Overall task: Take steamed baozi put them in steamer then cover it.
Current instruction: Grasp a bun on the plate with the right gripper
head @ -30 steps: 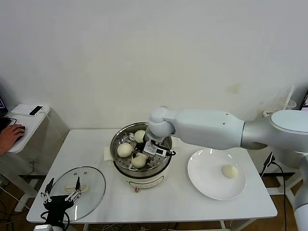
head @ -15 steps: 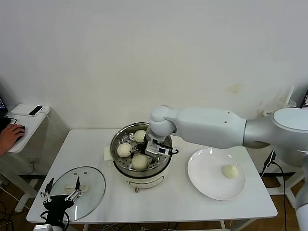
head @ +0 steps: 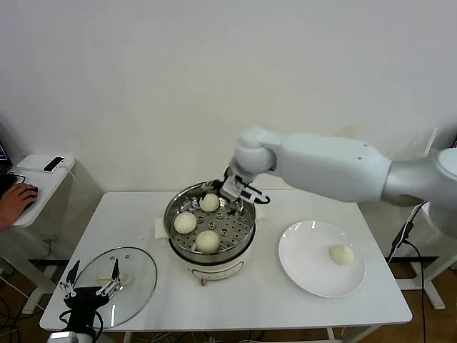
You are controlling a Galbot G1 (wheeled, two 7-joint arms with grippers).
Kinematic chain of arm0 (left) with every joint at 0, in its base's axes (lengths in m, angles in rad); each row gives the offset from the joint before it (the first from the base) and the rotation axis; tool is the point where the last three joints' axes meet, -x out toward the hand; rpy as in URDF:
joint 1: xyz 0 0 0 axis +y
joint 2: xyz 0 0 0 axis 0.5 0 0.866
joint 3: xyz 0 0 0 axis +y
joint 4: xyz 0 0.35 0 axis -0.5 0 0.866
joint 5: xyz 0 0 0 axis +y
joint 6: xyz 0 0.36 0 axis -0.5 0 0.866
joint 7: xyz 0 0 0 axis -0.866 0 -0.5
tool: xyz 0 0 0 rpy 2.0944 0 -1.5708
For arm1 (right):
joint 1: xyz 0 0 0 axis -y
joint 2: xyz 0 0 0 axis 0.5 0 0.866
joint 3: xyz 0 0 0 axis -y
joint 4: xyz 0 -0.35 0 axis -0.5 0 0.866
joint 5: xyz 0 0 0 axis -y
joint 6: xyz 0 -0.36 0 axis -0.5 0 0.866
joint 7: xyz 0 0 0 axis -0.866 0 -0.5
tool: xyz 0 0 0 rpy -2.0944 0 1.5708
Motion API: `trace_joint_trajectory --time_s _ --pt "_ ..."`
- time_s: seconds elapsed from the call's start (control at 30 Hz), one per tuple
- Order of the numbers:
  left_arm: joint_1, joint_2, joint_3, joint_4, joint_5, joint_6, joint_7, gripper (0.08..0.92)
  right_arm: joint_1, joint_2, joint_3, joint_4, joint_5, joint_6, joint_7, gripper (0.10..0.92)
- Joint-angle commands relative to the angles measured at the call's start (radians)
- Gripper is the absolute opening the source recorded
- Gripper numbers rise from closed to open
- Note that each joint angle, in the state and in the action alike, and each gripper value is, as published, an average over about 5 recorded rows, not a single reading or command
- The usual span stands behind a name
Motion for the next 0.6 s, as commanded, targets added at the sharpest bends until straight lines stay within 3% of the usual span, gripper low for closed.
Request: trace_joint_trajectory --time_s 0.03,0.3,0.6 --pt "0.0 0.003 0.002 -0.003 -0.001 0.001 0.0 0.823 0.011 -0.223 0.082 0.078 0.082 -0.325 -0.045 0.823" --pt "-0.01 0.01 0.025 -0.001 0.002 0.004 0.002 0.823 -0.125 -0.52 0.103 0.193 0.04 -0.396 -0.041 0.823" --pt "-0.009 0.013 0.051 -0.004 0.017 0.005 0.004 0.823 -0.452 -0.709 0.352 0.155 -0.092 -0.339 -0.079 0.823"
